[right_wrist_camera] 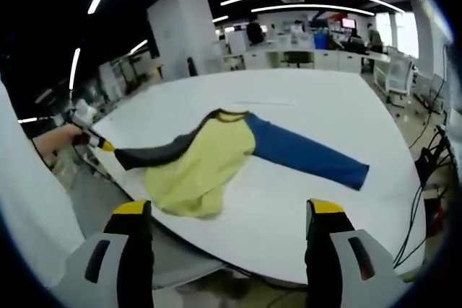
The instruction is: Fold the garment on the visible template until the final outline fits inside the template.
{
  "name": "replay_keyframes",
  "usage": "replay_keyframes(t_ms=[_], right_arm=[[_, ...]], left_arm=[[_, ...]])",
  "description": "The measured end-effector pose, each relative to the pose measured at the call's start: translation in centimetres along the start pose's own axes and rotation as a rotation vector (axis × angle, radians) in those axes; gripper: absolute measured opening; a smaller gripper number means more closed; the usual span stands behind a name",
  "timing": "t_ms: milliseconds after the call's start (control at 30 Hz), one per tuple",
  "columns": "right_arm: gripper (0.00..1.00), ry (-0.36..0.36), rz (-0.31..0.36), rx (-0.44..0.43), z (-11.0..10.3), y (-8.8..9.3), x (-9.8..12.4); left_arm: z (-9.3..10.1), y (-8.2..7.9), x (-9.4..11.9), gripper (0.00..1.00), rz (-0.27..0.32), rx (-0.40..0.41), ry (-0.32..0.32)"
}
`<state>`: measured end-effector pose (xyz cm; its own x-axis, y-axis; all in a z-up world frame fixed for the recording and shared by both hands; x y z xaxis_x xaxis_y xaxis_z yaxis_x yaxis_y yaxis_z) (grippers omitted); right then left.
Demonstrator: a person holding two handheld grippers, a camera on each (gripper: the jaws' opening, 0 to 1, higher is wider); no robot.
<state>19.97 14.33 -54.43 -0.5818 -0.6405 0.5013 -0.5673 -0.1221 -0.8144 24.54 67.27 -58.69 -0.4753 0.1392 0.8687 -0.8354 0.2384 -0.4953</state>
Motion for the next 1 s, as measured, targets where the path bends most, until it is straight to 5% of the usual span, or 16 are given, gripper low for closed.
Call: replay_keyframes(t_ms=[1000], right_arm=[[0.87, 0.015, -0.009, -0.014, 0.2, 0.5, 0.0]], left_arm=[[-4.5, -1.9, 0.7, 0.00, -0.030, -0.061, -0.062]])
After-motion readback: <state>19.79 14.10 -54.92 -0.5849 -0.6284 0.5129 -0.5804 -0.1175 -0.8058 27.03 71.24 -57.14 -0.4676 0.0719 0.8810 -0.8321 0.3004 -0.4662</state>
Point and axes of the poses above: the point that each gripper's makers call its tool centre point, and the gripper's own axes: x roughly backward along the fingers, z roughly to its right, y roughly out of its underside, the point moved 8 cm from there along x, roughly backward along the fingers, and after that the axes turned 11 degrees about -y, right-handed, at the moved point
